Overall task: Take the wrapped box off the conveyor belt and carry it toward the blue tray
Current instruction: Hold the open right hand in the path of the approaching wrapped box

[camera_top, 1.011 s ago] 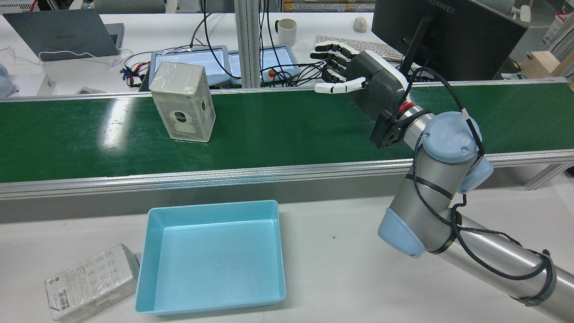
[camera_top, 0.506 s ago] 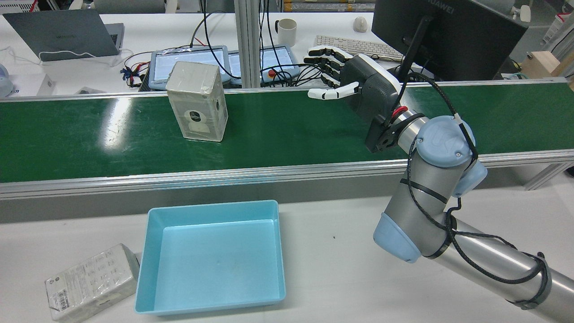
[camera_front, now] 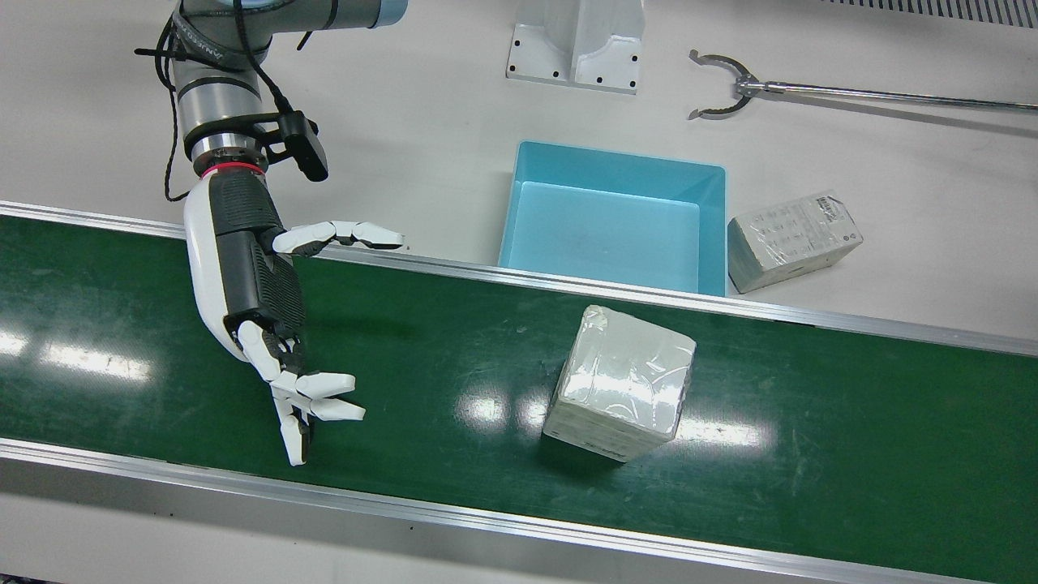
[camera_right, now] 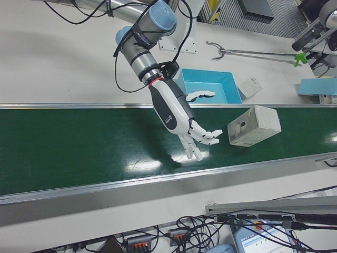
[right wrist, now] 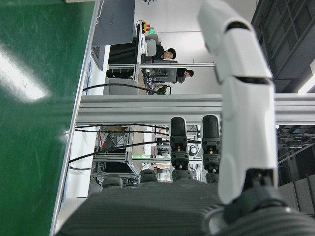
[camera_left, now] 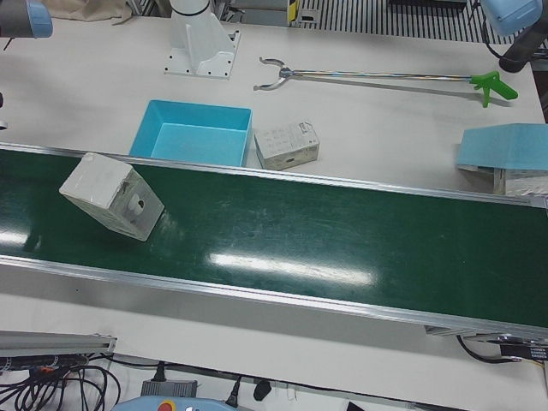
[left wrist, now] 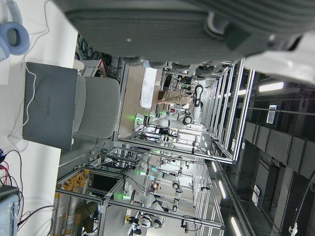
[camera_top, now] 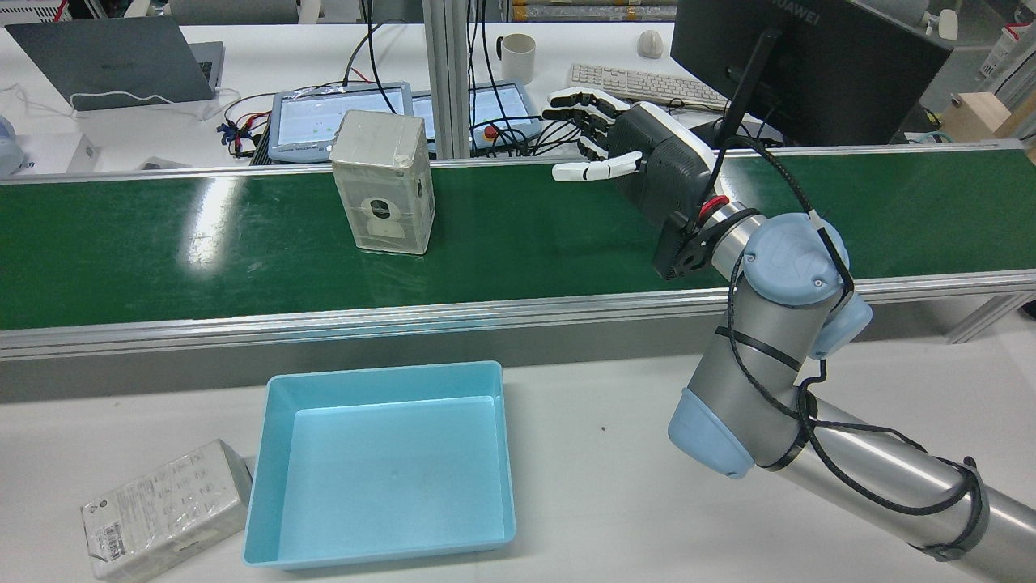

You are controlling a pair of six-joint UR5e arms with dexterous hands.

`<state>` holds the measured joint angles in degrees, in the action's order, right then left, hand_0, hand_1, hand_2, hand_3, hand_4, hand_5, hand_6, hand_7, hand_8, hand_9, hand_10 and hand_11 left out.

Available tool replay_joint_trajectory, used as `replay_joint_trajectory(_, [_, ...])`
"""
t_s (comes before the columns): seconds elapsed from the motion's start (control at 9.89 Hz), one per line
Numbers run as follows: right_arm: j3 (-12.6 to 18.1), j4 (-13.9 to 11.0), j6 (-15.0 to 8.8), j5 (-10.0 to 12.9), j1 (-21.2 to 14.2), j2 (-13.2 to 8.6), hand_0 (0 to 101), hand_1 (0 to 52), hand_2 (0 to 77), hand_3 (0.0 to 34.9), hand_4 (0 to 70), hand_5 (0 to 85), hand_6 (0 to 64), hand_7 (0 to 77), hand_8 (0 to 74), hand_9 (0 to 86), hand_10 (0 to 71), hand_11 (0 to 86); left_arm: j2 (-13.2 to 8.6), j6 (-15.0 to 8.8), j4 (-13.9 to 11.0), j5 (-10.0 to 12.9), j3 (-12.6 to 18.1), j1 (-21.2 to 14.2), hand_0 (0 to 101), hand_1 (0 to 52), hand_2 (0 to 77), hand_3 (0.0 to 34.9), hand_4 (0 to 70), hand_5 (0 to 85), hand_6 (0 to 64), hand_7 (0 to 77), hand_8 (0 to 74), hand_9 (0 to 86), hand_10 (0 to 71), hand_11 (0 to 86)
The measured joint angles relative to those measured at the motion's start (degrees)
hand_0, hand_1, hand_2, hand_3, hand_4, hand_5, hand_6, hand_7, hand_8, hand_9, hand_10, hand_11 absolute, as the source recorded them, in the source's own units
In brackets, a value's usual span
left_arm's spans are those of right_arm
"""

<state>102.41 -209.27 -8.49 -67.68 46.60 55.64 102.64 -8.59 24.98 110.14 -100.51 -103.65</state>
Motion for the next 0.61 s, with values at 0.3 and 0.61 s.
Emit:
replay_joint_trajectory(0.3, [-0.02,0.01,-0.06,-0.07,-0.65,0.11,48,14.7,13.6,15.3,13.1,33.3,6.0,24.5,0.0,6.5,0.0,1.6,0.0,0.0,0.0,0.0,0.0,0.0,0,0.0,0.5,0.0,0.0,1.1,0.0,0.0,0.0,0.0,0.5,0.0])
replay_joint_trajectory(0.61, [-0.02,0.01,-0.28,-0.01,-0.87,0.04,50,20.2,23.5,14.2,12.0,32.7,6.0,25.1,0.0,6.5,0.0,1.6,0.0,0.0,0.0,0.0,0.0,0.0,0,0.0,0.5,0.0,0.0,1.1,0.0,0.0,0.0,0.0,0.5,0.0])
